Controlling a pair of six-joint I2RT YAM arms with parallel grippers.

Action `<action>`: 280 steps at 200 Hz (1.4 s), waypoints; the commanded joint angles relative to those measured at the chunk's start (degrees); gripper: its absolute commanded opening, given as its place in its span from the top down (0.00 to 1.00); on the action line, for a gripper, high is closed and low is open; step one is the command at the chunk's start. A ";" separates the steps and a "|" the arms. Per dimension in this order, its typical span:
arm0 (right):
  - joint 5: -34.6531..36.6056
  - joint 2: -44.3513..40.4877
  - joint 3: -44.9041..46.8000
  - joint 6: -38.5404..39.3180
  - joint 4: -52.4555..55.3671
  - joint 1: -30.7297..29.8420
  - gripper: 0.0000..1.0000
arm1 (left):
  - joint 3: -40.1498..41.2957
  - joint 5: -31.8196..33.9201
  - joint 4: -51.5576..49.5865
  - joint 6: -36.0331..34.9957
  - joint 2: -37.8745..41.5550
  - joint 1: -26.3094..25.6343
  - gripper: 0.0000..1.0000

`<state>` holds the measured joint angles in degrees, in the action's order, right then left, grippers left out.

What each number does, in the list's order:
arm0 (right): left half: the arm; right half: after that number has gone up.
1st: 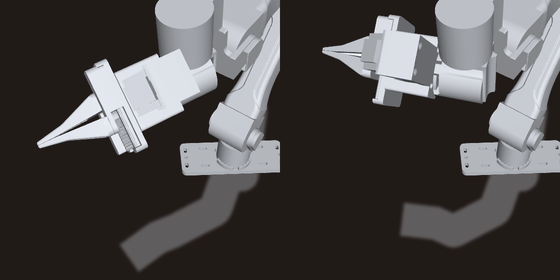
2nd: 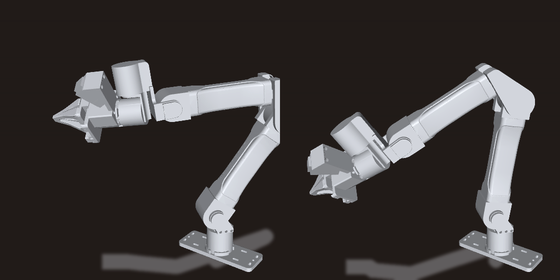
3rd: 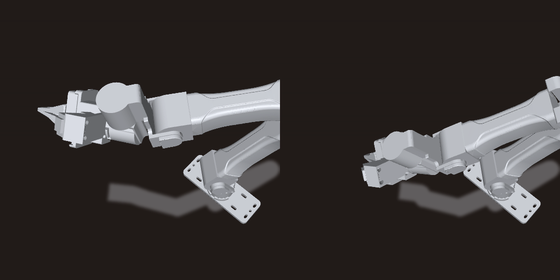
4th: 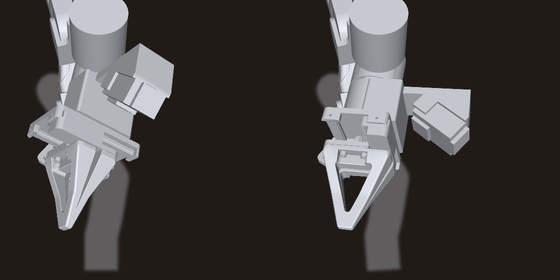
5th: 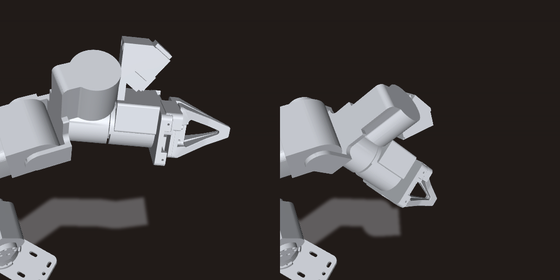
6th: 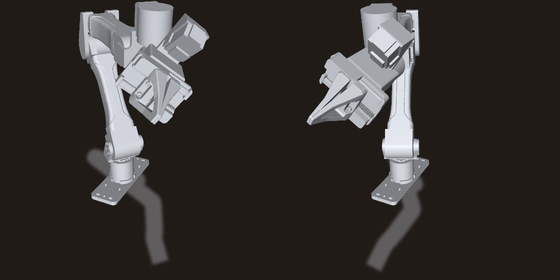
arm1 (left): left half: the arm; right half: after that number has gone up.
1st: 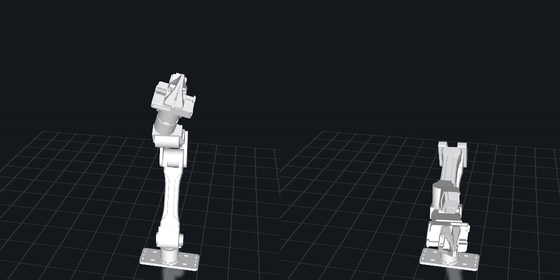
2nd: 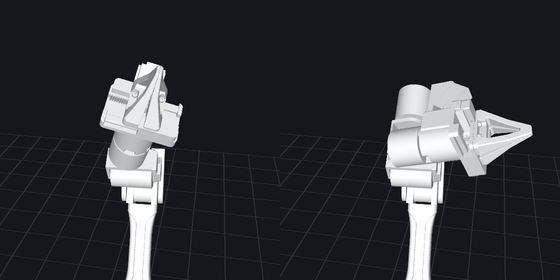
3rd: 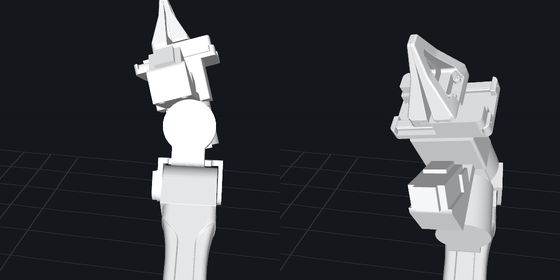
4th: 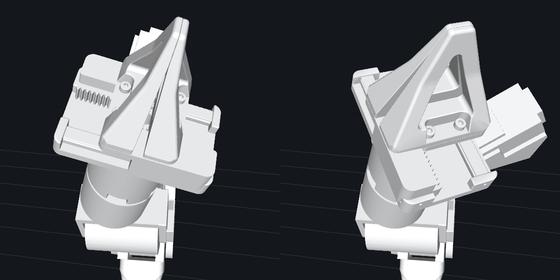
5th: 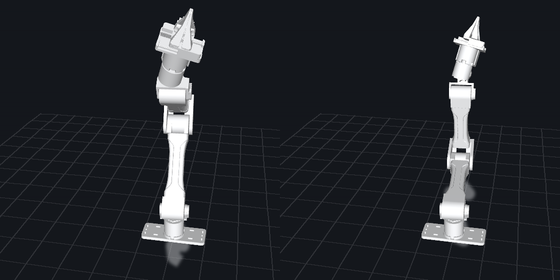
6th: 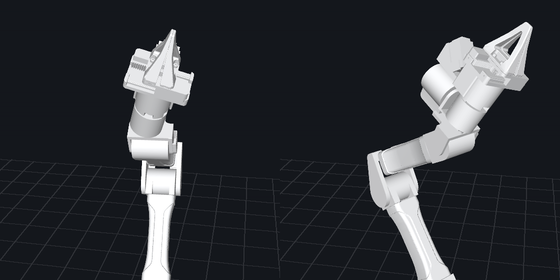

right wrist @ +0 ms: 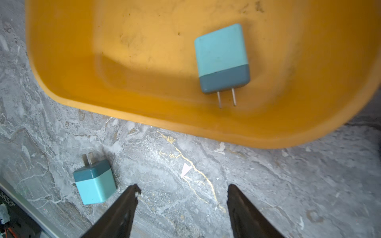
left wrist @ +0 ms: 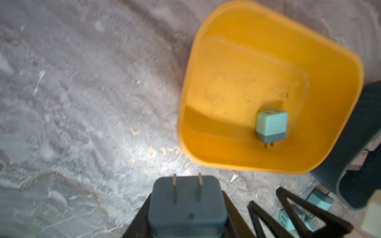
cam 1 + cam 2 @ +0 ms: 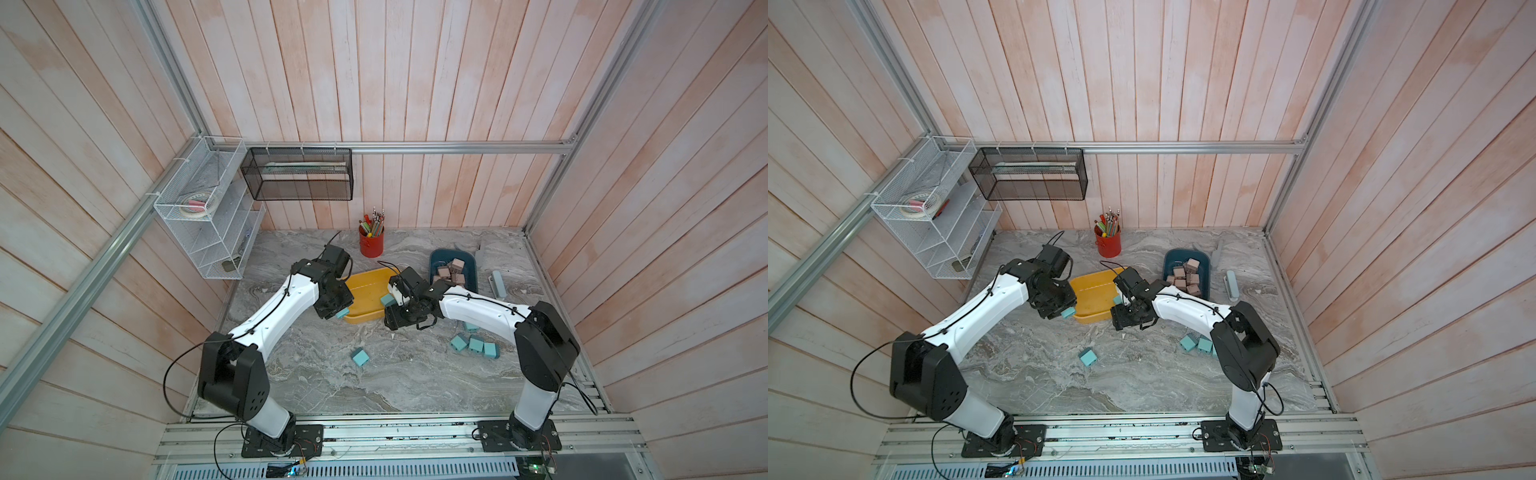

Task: Place the plugs by color into the storage box
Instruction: Pick up the plug from the center of the board, then place the plug in the storage box.

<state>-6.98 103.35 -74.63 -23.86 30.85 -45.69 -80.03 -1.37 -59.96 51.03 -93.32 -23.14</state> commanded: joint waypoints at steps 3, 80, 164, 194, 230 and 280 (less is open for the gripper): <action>-0.86 -1.42 1.46 -0.05 -0.48 0.16 0.28 | -5.90 0.72 1.60 -5.06 -6.63 0.68 0.58; -1.10 -2.27 3.44 -0.40 -0.52 0.96 0.28 | -16.00 -2.73 5.77 -8.23 -23.35 2.48 0.58; -1.61 -1.85 4.05 -0.25 -0.92 1.31 0.28 | -11.17 -3.31 10.50 -8.48 -28.24 2.48 0.54; -1.67 -1.68 4.08 -0.29 -0.99 1.31 0.28 | -11.01 -2.50 10.83 -9.31 -28.93 2.48 0.48; -1.42 -2.40 4.24 0.21 -0.71 1.31 0.28 | -13.29 -3.79 10.36 -10.25 -27.31 2.43 0.22; -1.27 -3.58 4.99 0.31 -0.84 1.33 0.28 | -20.58 -4.61 2.69 -7.91 -17.71 2.05 0.17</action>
<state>-8.03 102.17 -70.85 -23.94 29.95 -44.58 -96.33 -5.41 -52.82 41.67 -119.17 -20.80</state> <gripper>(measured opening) 0.719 0.826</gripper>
